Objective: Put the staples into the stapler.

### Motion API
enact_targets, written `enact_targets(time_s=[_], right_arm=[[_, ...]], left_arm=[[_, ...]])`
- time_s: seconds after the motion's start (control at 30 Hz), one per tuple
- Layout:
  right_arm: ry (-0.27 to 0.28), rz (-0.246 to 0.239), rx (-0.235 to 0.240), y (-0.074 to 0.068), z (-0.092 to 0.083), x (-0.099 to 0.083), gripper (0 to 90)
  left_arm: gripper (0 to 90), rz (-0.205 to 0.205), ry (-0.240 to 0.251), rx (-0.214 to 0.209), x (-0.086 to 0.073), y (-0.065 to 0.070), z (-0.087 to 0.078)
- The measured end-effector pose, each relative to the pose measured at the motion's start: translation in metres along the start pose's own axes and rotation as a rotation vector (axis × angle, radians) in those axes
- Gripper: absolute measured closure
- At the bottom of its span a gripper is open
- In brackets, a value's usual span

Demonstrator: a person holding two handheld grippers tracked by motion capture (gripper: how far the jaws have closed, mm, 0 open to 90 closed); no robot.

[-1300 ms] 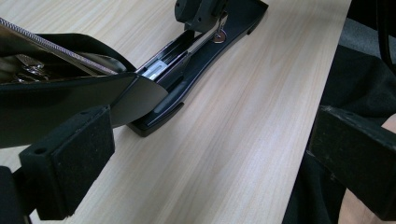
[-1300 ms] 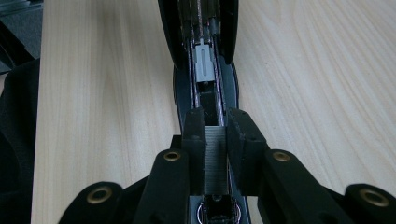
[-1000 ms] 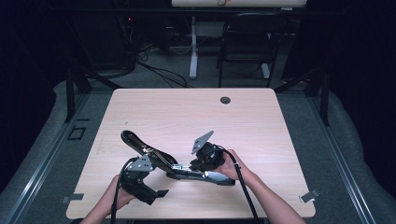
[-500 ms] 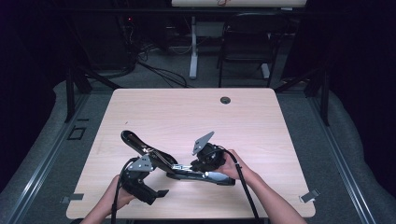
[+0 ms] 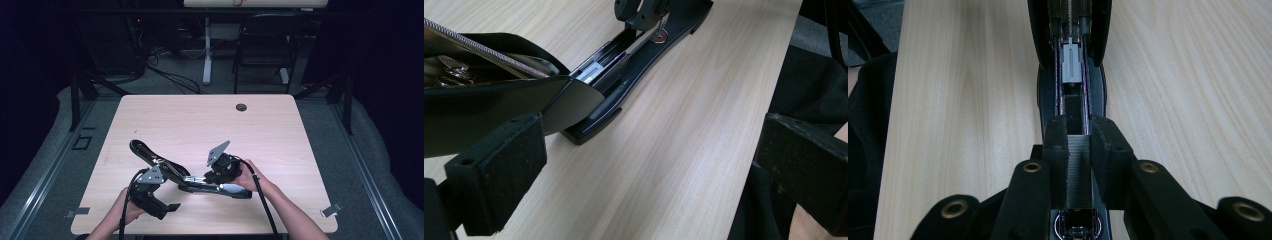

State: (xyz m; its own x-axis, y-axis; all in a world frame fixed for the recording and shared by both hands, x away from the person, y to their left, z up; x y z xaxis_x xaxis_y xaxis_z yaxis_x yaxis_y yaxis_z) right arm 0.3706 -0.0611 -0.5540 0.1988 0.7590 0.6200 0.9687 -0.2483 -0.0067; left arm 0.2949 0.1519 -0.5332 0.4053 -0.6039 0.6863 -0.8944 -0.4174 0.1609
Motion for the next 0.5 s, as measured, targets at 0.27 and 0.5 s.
enact_targets(time_s=[0.27,0.5], right_arm=[[0.007,-0.005,0.009,0.0010,-0.0003,-0.0014,78.1],[0.009,-0.004,0.013,0.0013,-0.0003,-0.0019,78.0]], left_arm=[[0.1,0.003,0.000,0.002,0.0003,0.0003,-0.0006],[0.0,0.004,0.000,0.004,0.0003,0.0007,-0.0007]])
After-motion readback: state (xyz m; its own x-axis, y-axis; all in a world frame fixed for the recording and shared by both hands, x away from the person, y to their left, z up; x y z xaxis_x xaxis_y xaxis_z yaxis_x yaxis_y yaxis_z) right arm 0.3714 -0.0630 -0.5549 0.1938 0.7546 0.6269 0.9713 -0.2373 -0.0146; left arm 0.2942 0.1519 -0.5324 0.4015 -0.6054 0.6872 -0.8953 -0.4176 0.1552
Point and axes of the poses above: each handheld gripper's, and its own axes: z roughly forward along the jaws, x roughly out of its top, y roughly to its right, the point moved 4 cm from there along z, roughly forward along the jaws, and after that the axes turned 4 degrees about -x, right-handed, at the moved point
